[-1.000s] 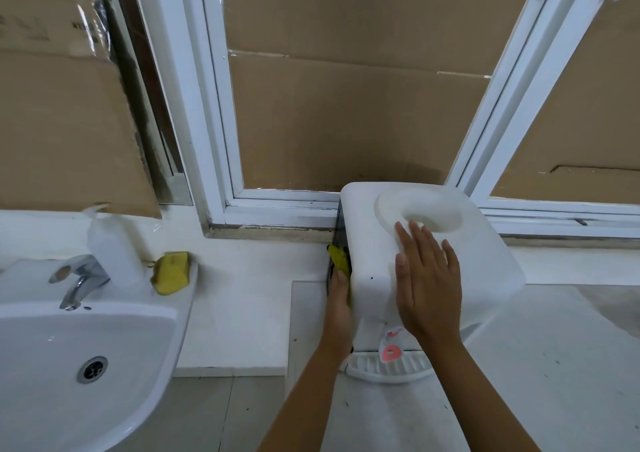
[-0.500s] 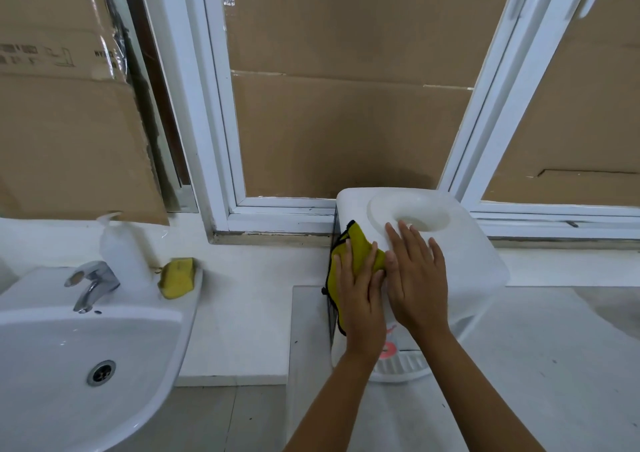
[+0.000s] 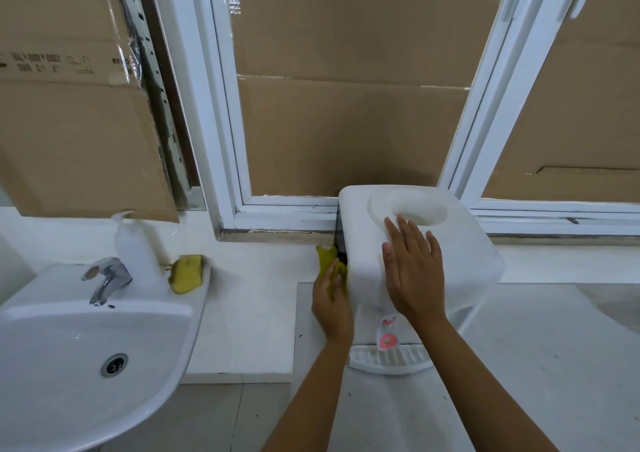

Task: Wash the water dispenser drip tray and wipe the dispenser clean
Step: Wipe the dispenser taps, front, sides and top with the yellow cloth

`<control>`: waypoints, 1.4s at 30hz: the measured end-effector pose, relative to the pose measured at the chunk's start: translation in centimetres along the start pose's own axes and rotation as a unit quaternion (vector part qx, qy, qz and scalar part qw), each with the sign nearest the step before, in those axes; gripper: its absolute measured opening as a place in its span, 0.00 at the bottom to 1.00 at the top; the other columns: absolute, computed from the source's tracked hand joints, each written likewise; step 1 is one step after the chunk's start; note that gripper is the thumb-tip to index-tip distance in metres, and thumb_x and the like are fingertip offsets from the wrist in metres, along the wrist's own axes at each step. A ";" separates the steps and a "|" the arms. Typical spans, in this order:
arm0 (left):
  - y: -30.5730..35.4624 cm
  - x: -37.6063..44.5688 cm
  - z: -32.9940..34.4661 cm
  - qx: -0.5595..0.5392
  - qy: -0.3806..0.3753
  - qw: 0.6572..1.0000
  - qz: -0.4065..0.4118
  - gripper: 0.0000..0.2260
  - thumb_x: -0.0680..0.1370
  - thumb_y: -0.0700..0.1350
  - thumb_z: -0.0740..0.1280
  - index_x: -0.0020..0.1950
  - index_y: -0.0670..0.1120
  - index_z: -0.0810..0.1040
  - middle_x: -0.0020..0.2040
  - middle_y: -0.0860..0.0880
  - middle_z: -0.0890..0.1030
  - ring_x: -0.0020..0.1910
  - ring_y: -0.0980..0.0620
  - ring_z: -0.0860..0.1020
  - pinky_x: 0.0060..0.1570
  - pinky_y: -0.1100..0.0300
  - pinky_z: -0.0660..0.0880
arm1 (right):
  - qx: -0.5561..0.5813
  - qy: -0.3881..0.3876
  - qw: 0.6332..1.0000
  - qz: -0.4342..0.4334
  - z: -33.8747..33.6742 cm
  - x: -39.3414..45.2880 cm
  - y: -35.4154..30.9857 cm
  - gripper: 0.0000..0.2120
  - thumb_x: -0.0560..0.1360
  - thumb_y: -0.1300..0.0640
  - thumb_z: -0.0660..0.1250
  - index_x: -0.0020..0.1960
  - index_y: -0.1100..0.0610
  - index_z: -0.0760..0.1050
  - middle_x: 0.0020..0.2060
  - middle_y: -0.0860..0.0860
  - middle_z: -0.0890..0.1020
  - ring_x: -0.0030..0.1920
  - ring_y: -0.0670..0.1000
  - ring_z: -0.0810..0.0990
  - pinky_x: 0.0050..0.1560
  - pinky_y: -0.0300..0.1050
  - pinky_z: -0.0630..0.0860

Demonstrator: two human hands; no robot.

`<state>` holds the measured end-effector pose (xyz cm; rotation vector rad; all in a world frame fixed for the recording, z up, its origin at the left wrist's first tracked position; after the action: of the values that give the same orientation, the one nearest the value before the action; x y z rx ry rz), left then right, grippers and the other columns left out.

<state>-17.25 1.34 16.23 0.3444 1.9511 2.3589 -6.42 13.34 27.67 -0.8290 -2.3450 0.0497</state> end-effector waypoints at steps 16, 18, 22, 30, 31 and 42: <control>2.8 -1.4 0.9 0.052 0.002 0.994 0.098 0.14 0.81 0.38 0.60 0.65 0.46 0.77 0.61 0.55 0.78 0.60 0.63 0.75 0.61 0.70 0.71 | -0.001 -0.004 1.000 -0.007 0.1 0.1 0.1 0.29 0.83 0.42 0.40 0.75 0.54 0.65 0.73 0.53 0.69 0.75 0.54 0.65 0.77 0.54 0.55; 0.5 -1.6 0.4 0.066 -0.001 0.996 0.065 0.14 0.82 0.38 0.60 0.65 0.44 0.78 0.57 0.51 0.80 0.57 0.58 0.77 0.59 0.65 0.74 | -0.001 -0.006 1.000 -0.008 0.1 0.1 0.1 0.30 0.83 0.41 0.39 0.75 0.54 0.65 0.74 0.52 0.69 0.75 0.54 0.65 0.77 0.54 0.55; -5.2 -2.9 -1.2 0.124 -0.032 0.991 -0.045 0.10 0.82 0.39 0.60 0.56 0.38 0.80 0.42 0.46 0.79 0.44 0.48 0.78 0.45 0.66 0.75 | 0.003 -0.002 1.000 -0.010 0.3 0.0 0.3 0.30 0.83 0.41 0.40 0.76 0.54 0.64 0.74 0.52 0.68 0.76 0.53 0.63 0.78 0.53 0.52; -12.1 -5.5 -4.3 0.333 -0.311 0.857 -0.243 0.07 0.79 0.45 0.65 0.43 0.49 0.80 0.45 0.48 0.79 0.45 0.52 0.76 0.45 0.65 0.71 | 0.073 0.005 0.997 -0.026 -0.6 -0.2 0.2 0.31 0.82 0.39 0.39 0.75 0.52 0.64 0.75 0.50 0.66 0.76 0.50 0.61 0.78 0.50 0.51; -12.5 -6.2 -4.6 0.325 -0.343 0.840 -0.265 0.04 0.78 0.45 0.67 0.48 0.47 0.81 0.49 0.47 0.79 0.49 0.51 0.77 0.48 0.65 0.71 | 0.125 0.019 0.992 -0.023 -1.3 -0.5 0.2 0.29 0.82 0.40 0.41 0.74 0.52 0.66 0.74 0.49 0.67 0.76 0.49 0.61 0.78 0.49 0.52; -11.9 -14.1 -2.7 -0.032 -0.372 0.773 -0.513 0.27 0.77 0.62 0.62 0.63 0.41 0.80 0.60 0.37 0.80 0.61 0.38 0.78 0.64 0.45 0.73 | 0.330 -0.043 0.942 0.045 1.5 -16.9 7.4 0.12 0.80 0.47 0.55 0.50 0.49 0.77 0.47 0.43 0.78 0.51 0.45 0.77 0.50 0.45 0.74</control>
<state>-5.23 -1.60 2.28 0.1020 1.1570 1.2573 6.77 9.78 15.23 -0.5926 -2.1434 0.8733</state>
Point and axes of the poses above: each hand's wrist, its own x-axis towards the middle knuckle, its own z-axis out of the palm, y = z × x, the point moved 9 cm from there along x, towards the middle knuckle
